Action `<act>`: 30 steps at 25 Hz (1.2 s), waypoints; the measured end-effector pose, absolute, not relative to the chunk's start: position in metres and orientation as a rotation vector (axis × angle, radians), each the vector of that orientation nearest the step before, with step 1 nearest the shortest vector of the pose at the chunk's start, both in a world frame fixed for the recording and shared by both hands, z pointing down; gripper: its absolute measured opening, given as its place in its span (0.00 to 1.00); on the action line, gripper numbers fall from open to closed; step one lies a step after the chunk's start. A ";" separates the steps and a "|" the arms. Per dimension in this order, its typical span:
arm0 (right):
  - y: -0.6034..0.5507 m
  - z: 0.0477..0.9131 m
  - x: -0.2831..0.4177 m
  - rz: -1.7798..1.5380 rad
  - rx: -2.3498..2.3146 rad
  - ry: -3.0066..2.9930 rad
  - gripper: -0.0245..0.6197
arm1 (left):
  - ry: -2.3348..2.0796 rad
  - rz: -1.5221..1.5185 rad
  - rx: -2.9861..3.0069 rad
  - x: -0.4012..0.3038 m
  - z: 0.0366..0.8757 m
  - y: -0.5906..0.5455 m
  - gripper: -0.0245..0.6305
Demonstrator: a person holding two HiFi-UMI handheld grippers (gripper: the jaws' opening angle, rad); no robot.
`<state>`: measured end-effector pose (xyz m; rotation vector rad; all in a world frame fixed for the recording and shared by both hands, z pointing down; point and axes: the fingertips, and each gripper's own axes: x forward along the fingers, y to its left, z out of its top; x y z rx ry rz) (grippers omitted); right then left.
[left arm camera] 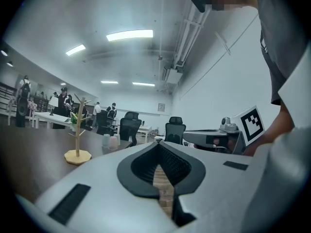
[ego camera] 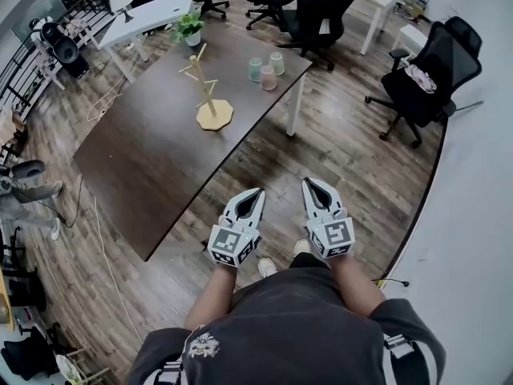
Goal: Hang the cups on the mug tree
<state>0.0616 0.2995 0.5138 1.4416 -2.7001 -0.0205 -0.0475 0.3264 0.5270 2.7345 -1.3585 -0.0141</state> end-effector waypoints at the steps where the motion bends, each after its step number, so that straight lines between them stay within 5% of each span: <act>1: 0.297 0.514 0.063 -0.019 1.442 -2.698 0.08 | -1.355 -0.016 2.736 -0.045 0.527 0.323 0.05; 30: 0.128 0.561 0.086 0.172 1.062 -2.818 0.08 | -1.519 0.189 2.586 0.015 0.560 0.148 0.05</act>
